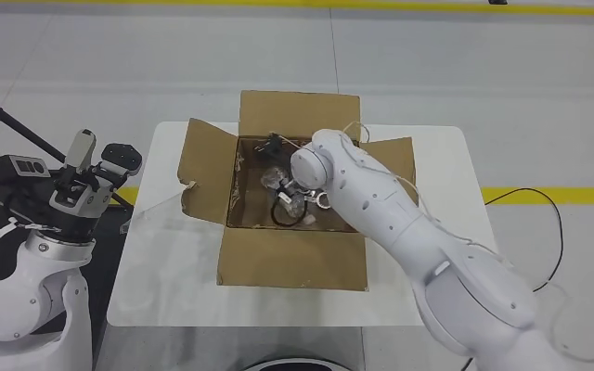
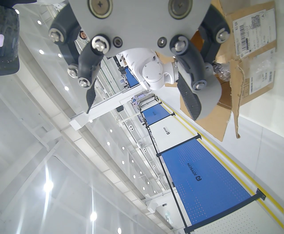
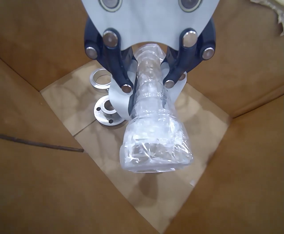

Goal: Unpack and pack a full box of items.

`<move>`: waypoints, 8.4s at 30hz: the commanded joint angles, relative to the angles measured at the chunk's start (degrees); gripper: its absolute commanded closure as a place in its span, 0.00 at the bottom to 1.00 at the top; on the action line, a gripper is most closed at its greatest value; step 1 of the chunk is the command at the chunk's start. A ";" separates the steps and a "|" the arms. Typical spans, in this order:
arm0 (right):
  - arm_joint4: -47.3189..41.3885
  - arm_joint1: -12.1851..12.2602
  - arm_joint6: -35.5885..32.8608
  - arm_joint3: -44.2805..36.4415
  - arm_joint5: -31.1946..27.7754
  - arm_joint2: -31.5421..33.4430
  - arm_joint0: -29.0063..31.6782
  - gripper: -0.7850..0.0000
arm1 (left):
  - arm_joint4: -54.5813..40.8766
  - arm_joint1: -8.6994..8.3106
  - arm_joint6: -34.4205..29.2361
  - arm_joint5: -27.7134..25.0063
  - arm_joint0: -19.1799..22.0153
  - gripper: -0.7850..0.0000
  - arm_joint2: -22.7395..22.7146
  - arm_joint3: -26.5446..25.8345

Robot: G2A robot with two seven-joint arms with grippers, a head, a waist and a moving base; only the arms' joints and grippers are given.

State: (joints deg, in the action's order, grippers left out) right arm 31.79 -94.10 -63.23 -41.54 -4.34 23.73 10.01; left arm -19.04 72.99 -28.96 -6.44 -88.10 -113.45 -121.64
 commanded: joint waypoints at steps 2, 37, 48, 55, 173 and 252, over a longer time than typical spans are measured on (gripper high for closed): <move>0.52 1.60 -0.96 -4.10 -0.81 2.14 0.74 1.00 | 0.00 0.00 0.00 0.00 0.00 0.00 0.00 0.00; 11.51 17.93 -6.97 -57.91 -2.42 35.74 28.44 1.00 | 0.00 0.00 0.00 0.00 0.00 0.00 0.00 0.00; 10.81 18.29 -4.92 -59.15 -1.41 36.86 29.51 1.00 | 0.00 0.00 0.00 0.00 0.00 0.00 0.00 0.00; 9.29 19.27 -6.61 -63.01 0.01 41.83 30.78 1.00 | 0.00 0.00 0.00 0.00 0.00 0.00 0.00 0.00; 13.61 31.53 -9.04 -46.55 -5.16 64.63 28.33 0.00 | 0.00 0.00 0.00 0.00 0.00 0.00 0.00 0.00; 15.40 11.99 -4.19 -12.28 -20.88 -1.80 2.25 0.52 | 0.00 0.00 0.00 0.00 0.00 0.00 0.00 0.00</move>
State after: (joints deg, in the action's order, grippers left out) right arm 47.03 -81.66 -67.35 -54.85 -25.27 22.31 12.39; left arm -19.04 72.99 -28.96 -6.44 -88.10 -113.45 -121.64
